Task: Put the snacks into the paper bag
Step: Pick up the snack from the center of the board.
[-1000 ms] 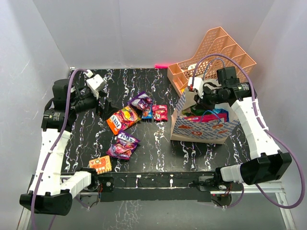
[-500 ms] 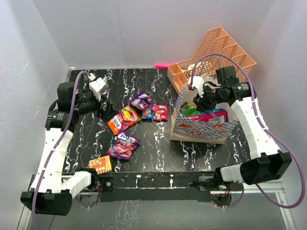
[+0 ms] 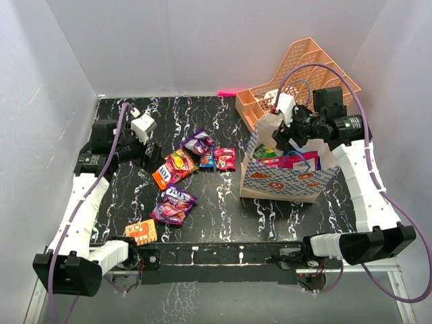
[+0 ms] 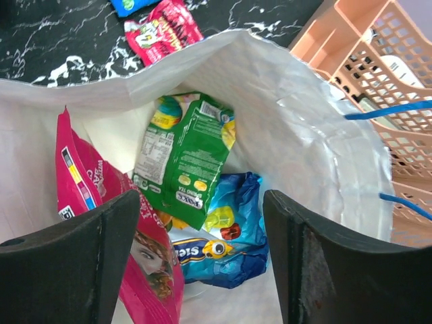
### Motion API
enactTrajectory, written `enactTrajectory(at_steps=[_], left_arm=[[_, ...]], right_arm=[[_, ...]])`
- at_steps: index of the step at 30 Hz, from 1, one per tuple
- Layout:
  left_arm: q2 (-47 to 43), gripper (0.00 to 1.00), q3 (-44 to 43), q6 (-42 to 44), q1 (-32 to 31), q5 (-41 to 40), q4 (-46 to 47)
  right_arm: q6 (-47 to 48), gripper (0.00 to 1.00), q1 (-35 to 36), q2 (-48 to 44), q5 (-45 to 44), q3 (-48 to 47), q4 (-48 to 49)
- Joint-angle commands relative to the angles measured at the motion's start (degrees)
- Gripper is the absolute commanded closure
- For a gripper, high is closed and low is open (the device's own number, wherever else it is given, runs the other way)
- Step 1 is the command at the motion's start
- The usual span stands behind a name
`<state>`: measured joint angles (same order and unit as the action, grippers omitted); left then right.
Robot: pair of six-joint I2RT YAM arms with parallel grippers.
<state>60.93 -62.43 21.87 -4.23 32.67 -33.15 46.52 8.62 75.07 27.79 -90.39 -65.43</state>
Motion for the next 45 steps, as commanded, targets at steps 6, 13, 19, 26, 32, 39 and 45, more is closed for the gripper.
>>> enactTrajectory(at_steps=[6,13,19,26,32,39,45], left_arm=[[6.2,0.02,2.2,1.5,0.3,-4.4,4.7],[13.8,0.02,0.7,-0.9,0.1,-4.6,8.8],[21.6,0.03,-1.9,-4.7,-2.1,-2.7,14.6],[32.9,0.02,-8.8,-15.8,-6.9,-9.0,20.4],[41.1,0.08,-15.4,-19.4,-12.4,-15.0,22.4],[49.8,0.24,-21.5,-20.3,-16.2,-16.4,20.3],[53.6,0.48,-23.8,-20.2,-17.4,-18.0,17.0]], right_arm=[[-15.0,0.20,0.3,-5.0,-4.7,-0.1,16.1],[-22.0,0.20,0.2,-6.3,-2.0,3.4,24.9],[-22.5,0.20,0.2,-7.1,0.2,4.8,25.5],[-22.9,0.20,0.2,-7.2,0.1,4.6,25.6],[-22.8,0.20,0.3,-7.5,-0.4,4.8,25.3],[-21.9,0.20,0.3,-10.7,-2.0,7.2,25.8],[-22.0,0.20,0.2,-12.9,-1.6,9.4,25.9]])
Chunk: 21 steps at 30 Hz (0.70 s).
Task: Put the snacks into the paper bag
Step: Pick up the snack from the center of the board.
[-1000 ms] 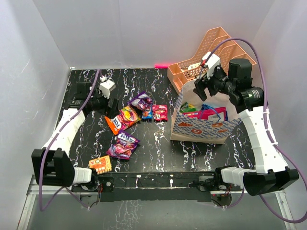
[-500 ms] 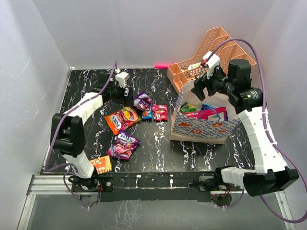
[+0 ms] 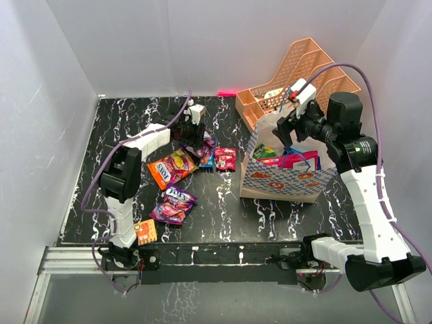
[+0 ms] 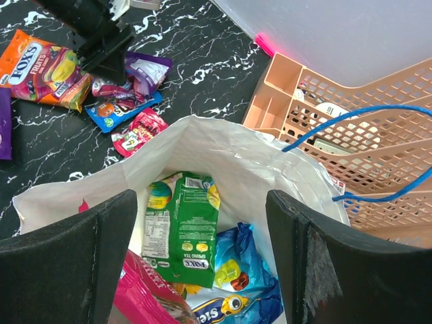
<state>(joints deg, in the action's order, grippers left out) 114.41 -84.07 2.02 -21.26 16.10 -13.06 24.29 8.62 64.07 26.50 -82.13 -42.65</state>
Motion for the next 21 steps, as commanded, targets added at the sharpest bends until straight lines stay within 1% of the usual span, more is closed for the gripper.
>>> enactTrajectory(at_steps=[1,5,7,11,12,16,21], left_arm=[[0.1,0.52,-2.0,-0.2,-0.5,-1.1,-3.0],[-0.8,0.70,-1.7,1.1,-0.5,-0.3,-2.8],[-1.2,0.82,-2.0,2.1,-0.5,0.2,-2.9],[-2.2,0.98,-3.6,4.2,-0.5,2.0,-4.4],[-2.6,1.00,-4.0,4.7,-0.5,2.2,-4.8],[-5.6,1.00,-5.8,6.9,-0.5,3.4,-7.0],[-12.3,1.00,-6.1,10.7,-0.5,6.0,-8.1]], right_arm=[[0.2,0.19,0.1,-2.1,-0.4,1.5,3.2],[0.4,0.19,0.1,-2.5,-0.8,2.2,2.8],[0.7,0.19,0.1,-2.6,-1.1,2.1,2.4],[1.9,0.19,0.1,-2.5,-1.2,1.2,1.4],[2.2,0.19,0.2,-2.5,-0.9,0.9,1.3],[3.3,0.18,0.1,-2.5,2.2,-0.6,1.5],[2.4,0.18,0.1,-0.6,8.1,-3.0,4.4]])
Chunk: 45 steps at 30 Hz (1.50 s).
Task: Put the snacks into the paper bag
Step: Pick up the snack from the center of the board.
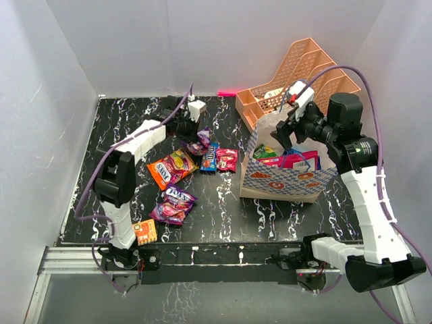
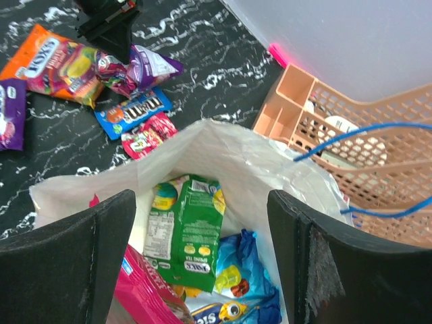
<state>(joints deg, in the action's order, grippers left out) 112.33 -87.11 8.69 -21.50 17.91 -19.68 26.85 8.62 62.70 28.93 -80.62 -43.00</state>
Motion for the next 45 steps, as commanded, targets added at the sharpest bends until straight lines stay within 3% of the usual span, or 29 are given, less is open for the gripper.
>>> enactTrajectory(at_steps=[1,5,11,20,24,31,40,45], left_arm=[[-11.8,1.00,-2.9,4.7,-0.2,4.5,-1.6],[-18.4,1.00,-2.1,7.0,-0.2,6.9,-2.2],[-28.3,1.00,0.6,9.5,-0.2,20.8,-2.8],[-35.1,1.00,0.8,10.4,-0.3,40.6,-7.6],[-35.2,1.00,1.0,8.4,-0.5,46.8,-8.2],[-34.2,1.00,2.5,3.1,-1.1,51.1,-6.0],[-33.3,1.00,6.1,-3.4,-1.8,54.6,-1.2],[-33.7,1.00,8.1,-4.4,-1.8,54.4,0.3]], right_arm=[[-0.7,0.18,0.1,1.7,6.9,-5.4,5.3],[-3.8,0.18,0.4,5.3,12.4,-10.1,7.9],[-4.4,0.18,4.1,9.9,21.2,-14.1,10.1],[12.0,0.07,12.7,12.5,19.5,-12.9,3.7],[18.1,0.06,15.3,13.0,18.5,-12.5,0.5],[26.6,0.06,20.1,14.4,14.0,-13.5,-4.8],[26.3,0.09,25.4,15.1,10.2,-8.7,-1.8],[24.2,0.22,25.7,14.7,13.3,-6.6,0.1]])
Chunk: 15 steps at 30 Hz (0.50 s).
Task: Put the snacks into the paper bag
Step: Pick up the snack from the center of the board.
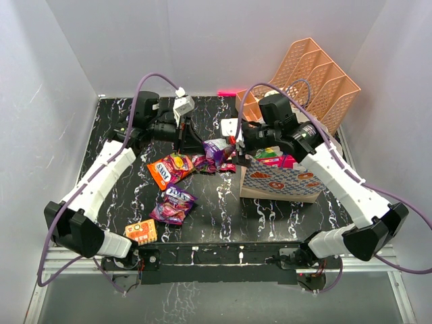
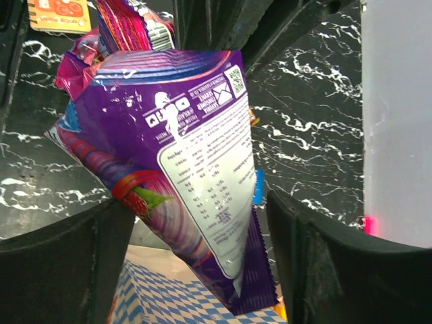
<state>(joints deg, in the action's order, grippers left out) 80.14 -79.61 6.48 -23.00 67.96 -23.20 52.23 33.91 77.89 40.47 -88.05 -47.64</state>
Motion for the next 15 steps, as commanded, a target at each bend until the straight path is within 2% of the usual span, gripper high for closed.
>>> enactTrajectory(at_steps=[1,10,15], left_arm=[[-1.5,1.00,1.0,-2.6,-0.3,4.4,4.4],[-4.1,1.00,3.0,-4.9,-0.3,5.5,6.8],[-5.7,0.88,4.4,-4.9,-0.2,5.9,7.1]], right_arm=[[-1.6,0.25,0.4,-0.7,2.4,1.2,4.9],[-3.7,0.53,0.1,-2.7,1.8,3.9,6.7],[-5.0,0.66,-1.4,-4.1,3.9,5.0,7.4]])
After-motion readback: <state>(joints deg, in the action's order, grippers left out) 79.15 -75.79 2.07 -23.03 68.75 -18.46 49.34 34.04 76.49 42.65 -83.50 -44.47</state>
